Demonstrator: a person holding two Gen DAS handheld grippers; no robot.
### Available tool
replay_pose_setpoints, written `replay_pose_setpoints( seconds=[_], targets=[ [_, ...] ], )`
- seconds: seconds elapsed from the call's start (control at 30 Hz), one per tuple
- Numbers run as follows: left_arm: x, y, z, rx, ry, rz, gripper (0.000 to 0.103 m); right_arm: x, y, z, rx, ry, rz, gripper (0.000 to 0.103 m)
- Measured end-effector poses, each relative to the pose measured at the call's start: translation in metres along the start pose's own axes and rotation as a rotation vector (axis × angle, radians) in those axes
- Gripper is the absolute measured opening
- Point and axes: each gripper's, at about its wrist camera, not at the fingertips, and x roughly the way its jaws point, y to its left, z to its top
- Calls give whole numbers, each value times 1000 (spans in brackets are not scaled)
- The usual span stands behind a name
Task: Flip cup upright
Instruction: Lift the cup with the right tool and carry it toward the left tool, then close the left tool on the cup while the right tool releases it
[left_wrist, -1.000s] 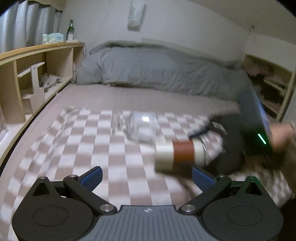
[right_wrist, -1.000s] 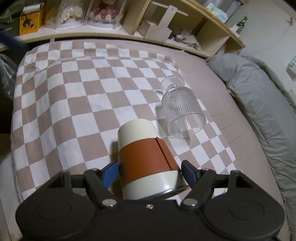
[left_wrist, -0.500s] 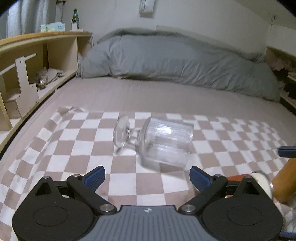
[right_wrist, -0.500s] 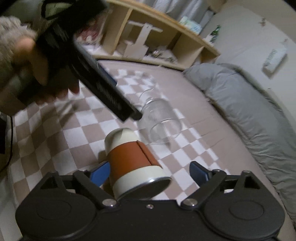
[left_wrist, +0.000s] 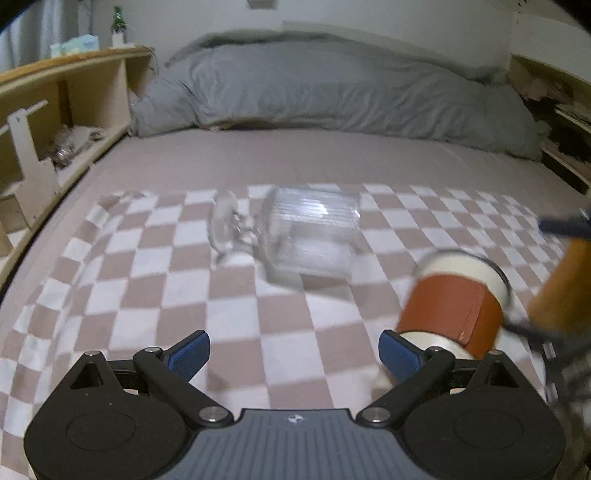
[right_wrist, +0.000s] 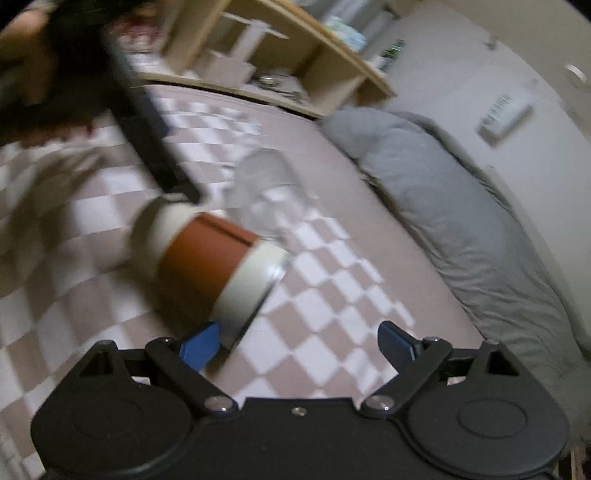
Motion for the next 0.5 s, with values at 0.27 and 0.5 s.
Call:
replay_pose_setpoints(
  seconds=[0.27, 0.5],
  targets=[
    [-6, -22, -12, 136, 35, -40, 97, 15, -10, 0, 57, 34, -44, 87],
    [-26, -19, 15, 7, 10, -62, 97, -38, -27, -12, 137, 2, -42, 88]
  ],
)
